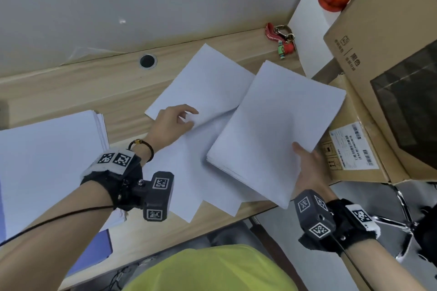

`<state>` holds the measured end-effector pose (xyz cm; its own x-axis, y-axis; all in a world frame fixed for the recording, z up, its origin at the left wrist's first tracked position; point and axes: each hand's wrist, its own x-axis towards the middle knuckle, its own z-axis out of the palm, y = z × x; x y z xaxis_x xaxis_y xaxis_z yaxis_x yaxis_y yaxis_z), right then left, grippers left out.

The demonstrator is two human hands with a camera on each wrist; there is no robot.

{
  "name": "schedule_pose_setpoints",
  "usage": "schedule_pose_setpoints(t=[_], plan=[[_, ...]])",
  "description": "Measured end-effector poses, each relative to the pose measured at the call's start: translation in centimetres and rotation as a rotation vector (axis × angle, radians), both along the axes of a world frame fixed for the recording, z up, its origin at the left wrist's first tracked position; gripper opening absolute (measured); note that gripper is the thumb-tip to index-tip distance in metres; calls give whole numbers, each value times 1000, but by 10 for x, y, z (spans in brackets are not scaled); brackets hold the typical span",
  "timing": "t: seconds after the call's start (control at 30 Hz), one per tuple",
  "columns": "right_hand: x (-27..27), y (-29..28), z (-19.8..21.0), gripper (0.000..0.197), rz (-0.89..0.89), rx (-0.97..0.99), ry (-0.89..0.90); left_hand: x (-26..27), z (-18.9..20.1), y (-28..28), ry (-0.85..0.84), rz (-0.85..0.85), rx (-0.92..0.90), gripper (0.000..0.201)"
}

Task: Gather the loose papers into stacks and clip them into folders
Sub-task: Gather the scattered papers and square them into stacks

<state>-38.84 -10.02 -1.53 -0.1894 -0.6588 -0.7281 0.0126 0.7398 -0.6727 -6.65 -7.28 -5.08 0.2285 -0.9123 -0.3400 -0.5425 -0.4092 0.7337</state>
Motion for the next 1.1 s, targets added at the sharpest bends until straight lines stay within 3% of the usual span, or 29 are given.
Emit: schedule_pose_setpoints(t=[0.1, 0.2, 0.27, 0.33, 0.47, 0.53, 0.57, 0.67, 0.73, 0.9, 1.0, 1.1], plan=[[10, -3, 25, 12, 54, -18, -53, 0, 9, 20, 108, -86, 90, 24], [22, -8, 32, 25, 85, -34, -84, -12, 11, 38, 230, -198, 178, 20], [23, -12, 23, 28, 90, -37, -59, -28, 9, 46, 330, -252, 227, 28], [26, -17, -1, 22, 79, 1, -17, -47, 9, 54, 427, -298, 337, 22], [11, -20, -50, 63, 164, 124, 65, -47, 15, 58, 549, -512, 540, 40], [7, -18, -59, 64, 194, 170, 115, -25, 18, 54, 616, -447, 532, 32], [6, -15, -59, 62, 197, 181, 142, -12, 17, 51, 627, -333, 504, 30], [6, -7, -54, 48, 181, 177, 164, 17, 11, 47, 522, 226, 284, 28], [5, -3, -56, 40, 165, 162, 161, 31, -3, 48, 339, 451, 192, 32], [12, -1, -53, 45, 239, 183, 146, 37, -37, 65, 229, 373, 294, 57], [19, 2, -50, 36, 331, 147, 142, 26, -41, 71, 106, 337, 330, 62], [25, 7, -50, 30, 392, 114, 107, 21, -40, 72, 108, 326, 335, 61]])
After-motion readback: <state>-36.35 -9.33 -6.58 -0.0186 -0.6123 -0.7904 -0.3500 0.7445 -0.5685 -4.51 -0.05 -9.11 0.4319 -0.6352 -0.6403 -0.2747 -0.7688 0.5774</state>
